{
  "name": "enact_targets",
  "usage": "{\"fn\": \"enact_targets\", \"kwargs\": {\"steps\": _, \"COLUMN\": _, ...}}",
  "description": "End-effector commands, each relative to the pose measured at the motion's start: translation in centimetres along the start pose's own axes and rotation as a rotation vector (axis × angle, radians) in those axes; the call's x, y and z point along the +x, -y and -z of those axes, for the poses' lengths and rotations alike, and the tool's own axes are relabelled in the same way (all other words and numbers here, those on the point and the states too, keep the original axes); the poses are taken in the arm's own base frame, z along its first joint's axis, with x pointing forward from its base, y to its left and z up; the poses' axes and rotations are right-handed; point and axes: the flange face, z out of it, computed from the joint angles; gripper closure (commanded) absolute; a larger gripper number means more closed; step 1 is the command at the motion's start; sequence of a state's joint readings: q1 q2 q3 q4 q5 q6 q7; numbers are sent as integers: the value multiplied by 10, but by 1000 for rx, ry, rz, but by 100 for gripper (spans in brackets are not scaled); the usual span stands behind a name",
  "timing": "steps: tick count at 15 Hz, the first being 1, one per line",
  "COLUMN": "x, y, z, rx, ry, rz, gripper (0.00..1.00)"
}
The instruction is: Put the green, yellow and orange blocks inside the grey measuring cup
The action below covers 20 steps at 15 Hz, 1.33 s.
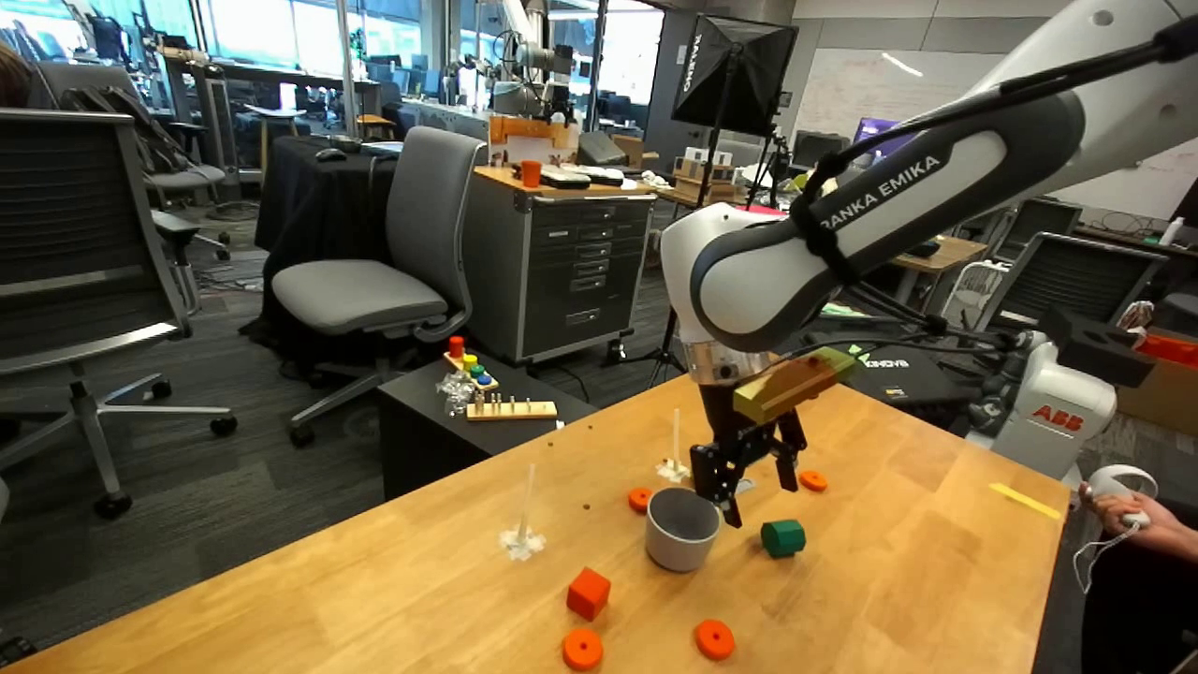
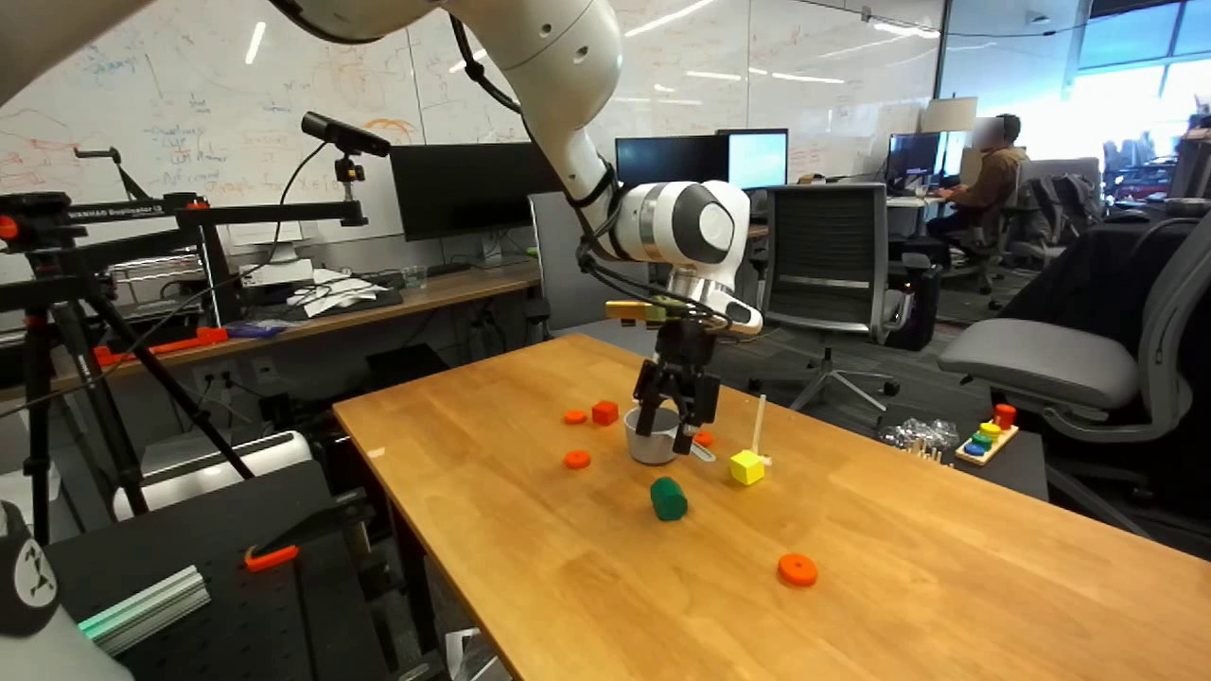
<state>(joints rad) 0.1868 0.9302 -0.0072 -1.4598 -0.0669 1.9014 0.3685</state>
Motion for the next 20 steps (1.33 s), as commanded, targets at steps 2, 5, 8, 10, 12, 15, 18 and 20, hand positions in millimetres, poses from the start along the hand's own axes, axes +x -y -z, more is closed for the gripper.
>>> {"fn": "enact_targets", "kwargs": {"steps": 2, "x": -1, "y": -7, "z": 11, "rx": 150, "ry": 26, "rz": 114, "gripper": 0}}
{"fn": "enact_targets", "kwargs": {"steps": 5, "x": 4, "y": -8, "z": 1, "rx": 107, "ry": 26, "rz": 77, "gripper": 0}}
{"fn": "enact_targets", "kwargs": {"steps": 8, "x": 4, "y": -8, "z": 1, "rx": 109, "ry": 27, "rz": 79, "gripper": 0}}
{"fn": "enact_targets", "kwargs": {"steps": 10, "x": 4, "y": -8, "z": 1, "rx": 109, "ry": 27, "rz": 79, "gripper": 0}}
{"fn": "enact_targets", "kwargs": {"steps": 12, "x": 5, "y": -4, "z": -2, "rx": 60, "ry": 5, "rz": 76, "gripper": 0}}
{"fn": "enact_targets", "kwargs": {"steps": 15, "x": 5, "y": -9, "z": -11, "rx": 28, "ry": 11, "rz": 64, "gripper": 0}}
{"fn": "enact_targets", "kwargs": {"steps": 18, "x": 5, "y": -15, "z": -21, "rx": 15, "ry": 26, "rz": 49, "gripper": 0}}
{"fn": "enact_targets", "kwargs": {"steps": 20, "x": 5, "y": -18, "z": -26, "rx": 20, "ry": 35, "rz": 37, "gripper": 0}}
